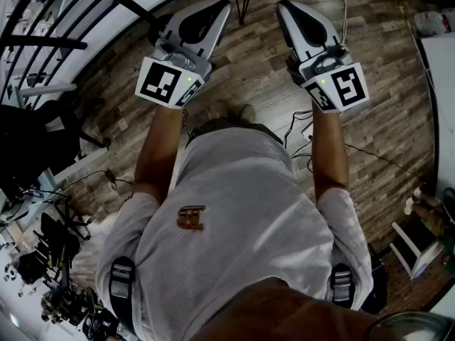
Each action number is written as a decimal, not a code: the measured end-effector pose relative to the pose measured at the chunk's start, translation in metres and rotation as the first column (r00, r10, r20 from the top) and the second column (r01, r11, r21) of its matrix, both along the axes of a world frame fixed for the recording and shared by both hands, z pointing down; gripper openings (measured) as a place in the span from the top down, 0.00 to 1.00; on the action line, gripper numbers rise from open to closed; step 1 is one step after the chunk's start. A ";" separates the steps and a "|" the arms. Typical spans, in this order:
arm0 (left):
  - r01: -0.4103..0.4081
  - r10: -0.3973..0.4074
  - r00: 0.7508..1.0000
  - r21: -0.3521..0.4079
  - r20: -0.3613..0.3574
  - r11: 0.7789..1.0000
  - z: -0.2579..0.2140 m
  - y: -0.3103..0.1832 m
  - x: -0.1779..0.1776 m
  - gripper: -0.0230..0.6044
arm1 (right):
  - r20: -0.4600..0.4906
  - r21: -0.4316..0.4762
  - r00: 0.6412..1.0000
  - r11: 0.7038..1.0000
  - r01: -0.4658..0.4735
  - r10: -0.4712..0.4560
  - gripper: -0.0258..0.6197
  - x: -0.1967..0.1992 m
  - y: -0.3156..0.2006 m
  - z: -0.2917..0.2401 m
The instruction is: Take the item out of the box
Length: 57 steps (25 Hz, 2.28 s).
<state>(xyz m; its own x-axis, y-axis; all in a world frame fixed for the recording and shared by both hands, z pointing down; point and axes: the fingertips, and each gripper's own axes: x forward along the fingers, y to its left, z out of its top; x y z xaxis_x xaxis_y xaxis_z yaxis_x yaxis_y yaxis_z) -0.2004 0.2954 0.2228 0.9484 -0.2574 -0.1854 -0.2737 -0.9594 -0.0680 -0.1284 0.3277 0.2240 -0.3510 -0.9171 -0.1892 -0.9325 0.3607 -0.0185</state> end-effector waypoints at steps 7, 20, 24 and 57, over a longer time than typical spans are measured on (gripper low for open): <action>0.005 -0.005 1.000 0.001 -0.004 1.000 0.000 0.000 0.003 0.93 | 0.013 0.001 1.000 1.000 0.015 -0.015 0.91 0.003 0.001 0.000; 0.051 -0.051 0.999 0.019 -0.009 0.999 -0.002 0.010 0.034 0.93 | 0.025 0.022 0.998 0.998 0.054 -0.054 0.91 0.042 0.018 -0.004; 0.065 -0.065 0.998 0.029 -0.008 0.997 -0.002 0.016 0.043 0.93 | 0.013 0.026 0.998 0.998 0.060 -0.060 0.91 0.057 0.022 -0.004; 0.101 -0.100 0.994 0.017 -0.031 0.995 0.014 -0.290 0.135 0.93 | -0.052 -0.026 0.994 0.995 0.094 -0.095 0.91 0.148 -0.273 0.005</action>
